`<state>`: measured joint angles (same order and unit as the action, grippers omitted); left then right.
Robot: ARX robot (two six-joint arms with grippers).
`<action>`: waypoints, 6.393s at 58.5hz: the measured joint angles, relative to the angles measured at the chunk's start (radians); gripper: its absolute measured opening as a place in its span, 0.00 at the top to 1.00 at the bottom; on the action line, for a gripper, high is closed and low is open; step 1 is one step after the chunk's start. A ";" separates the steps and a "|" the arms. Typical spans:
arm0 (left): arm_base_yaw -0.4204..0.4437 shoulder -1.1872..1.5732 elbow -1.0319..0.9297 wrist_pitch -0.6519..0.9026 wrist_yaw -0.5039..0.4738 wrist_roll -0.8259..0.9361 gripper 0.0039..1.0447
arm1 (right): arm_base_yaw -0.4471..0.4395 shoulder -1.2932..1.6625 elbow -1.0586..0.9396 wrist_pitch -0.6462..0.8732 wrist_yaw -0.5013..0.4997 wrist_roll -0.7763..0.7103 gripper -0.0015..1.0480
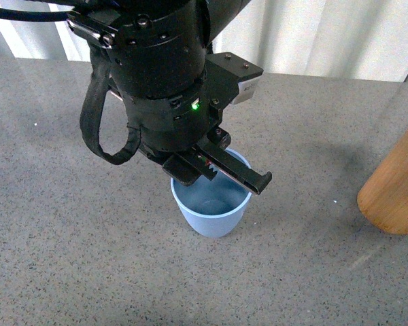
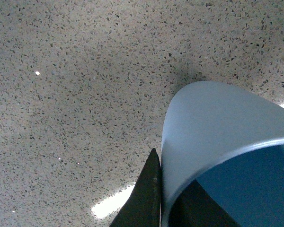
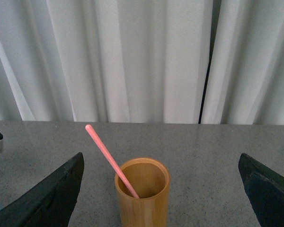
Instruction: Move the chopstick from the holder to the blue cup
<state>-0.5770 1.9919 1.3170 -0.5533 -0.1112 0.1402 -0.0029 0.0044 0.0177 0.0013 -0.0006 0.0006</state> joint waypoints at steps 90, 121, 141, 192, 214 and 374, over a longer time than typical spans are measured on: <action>0.377 -0.497 -0.273 0.356 -0.023 -0.136 0.06 | 0.000 0.000 0.000 0.000 0.000 0.000 0.10; 0.550 -0.679 -0.557 0.806 -0.013 -0.194 0.13 | 0.000 0.000 0.000 0.000 0.000 0.000 0.10; 0.576 -0.893 -1.004 1.327 0.112 -0.148 0.83 | 0.000 0.000 0.000 0.000 0.000 0.000 0.10; 0.576 -1.368 -1.298 1.165 0.111 -0.145 0.97 | 0.000 0.000 0.000 0.000 0.000 0.000 0.10; 0.576 -1.575 -1.299 0.969 0.111 -0.145 0.97 | 0.000 0.000 0.000 0.000 0.000 0.000 0.10; 0.576 -1.989 -1.299 0.554 0.111 -0.145 0.06 | 0.020 1.429 0.272 0.828 -0.216 -0.360 0.10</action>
<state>-0.0010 0.0032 0.0185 0.0006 0.0002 -0.0044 0.0174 1.4338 0.2897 0.8295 -0.2169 -0.3595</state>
